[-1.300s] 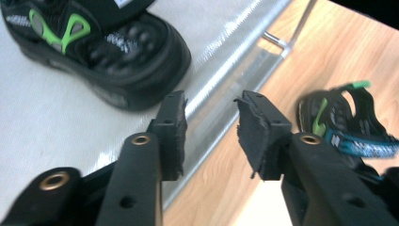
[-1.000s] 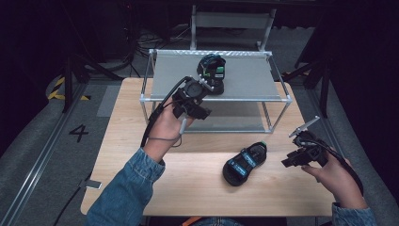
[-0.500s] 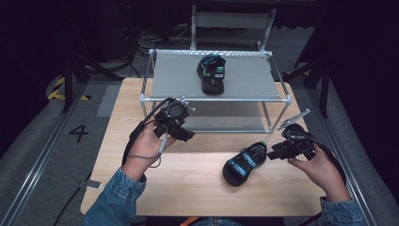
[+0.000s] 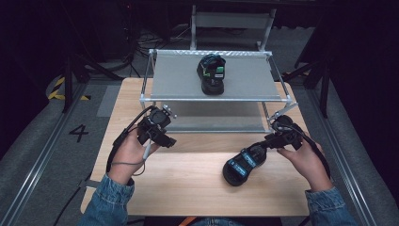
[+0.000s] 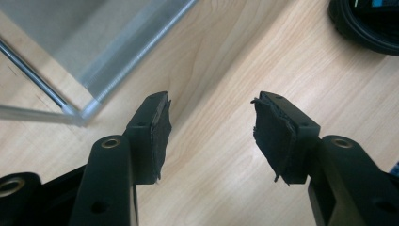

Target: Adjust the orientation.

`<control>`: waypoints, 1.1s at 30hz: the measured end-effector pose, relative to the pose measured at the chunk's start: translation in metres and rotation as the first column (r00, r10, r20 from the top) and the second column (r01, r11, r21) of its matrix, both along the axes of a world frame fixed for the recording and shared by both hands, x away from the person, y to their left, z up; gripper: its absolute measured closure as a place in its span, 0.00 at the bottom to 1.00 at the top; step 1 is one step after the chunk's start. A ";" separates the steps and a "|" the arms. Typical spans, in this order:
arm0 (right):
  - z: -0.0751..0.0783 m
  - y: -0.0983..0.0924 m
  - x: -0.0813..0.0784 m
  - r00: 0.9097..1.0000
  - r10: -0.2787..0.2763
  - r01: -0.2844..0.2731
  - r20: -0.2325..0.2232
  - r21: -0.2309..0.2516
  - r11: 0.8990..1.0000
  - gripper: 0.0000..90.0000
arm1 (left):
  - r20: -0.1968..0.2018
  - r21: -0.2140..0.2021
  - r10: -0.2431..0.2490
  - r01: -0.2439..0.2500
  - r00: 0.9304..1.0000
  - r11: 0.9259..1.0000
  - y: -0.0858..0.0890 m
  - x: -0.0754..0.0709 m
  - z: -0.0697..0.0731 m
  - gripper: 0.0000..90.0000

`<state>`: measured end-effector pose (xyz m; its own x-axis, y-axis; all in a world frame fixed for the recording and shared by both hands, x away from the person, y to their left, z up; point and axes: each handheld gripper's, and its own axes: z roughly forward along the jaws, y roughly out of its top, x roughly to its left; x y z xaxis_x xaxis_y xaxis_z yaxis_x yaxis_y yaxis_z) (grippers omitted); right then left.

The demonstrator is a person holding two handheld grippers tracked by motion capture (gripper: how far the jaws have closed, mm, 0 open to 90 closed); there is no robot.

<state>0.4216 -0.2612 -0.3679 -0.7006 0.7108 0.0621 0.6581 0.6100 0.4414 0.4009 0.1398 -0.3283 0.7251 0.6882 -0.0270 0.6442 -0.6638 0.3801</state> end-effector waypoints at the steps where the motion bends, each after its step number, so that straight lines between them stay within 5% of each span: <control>1: -0.001 0.001 0.001 1.000 0.003 -0.003 -0.002 -0.010 1.000 0.77 | 0.000 0.005 0.002 -0.002 1.000 1.000 0.001 0.000 0.000 0.51; 4: -0.001 0.002 0.001 1.000 0.009 -0.009 0.003 -0.028 1.000 0.95 | -0.003 0.009 0.012 -0.011 1.000 1.000 0.004 0.000 0.000 0.50; 14: 0.011 0.000 -0.016 1.000 0.029 -0.029 -0.013 -0.031 0.999 0.96 | -0.028 -0.001 -0.001 0.001 1.000 1.000 -0.003 0.006 -0.003 0.52; 21: 0.020 -0.001 -0.046 0.999 0.027 -0.029 -0.040 -0.049 0.998 0.96 | -0.048 -0.001 -0.050 0.050 0.998 0.999 -0.018 0.017 -0.005 0.54; 27: 0.021 0.001 -0.067 0.995 0.044 -0.051 -0.091 -0.074 0.996 0.95 | -0.057 -0.001 -0.083 0.083 0.995 0.997 -0.029 0.023 -0.006 0.54; 33: 0.016 0.006 -0.084 0.976 0.099 -0.117 -0.193 -0.080 0.990 0.94 | -0.068 0.011 -0.109 0.110 0.992 0.994 -0.039 0.028 -0.009 0.54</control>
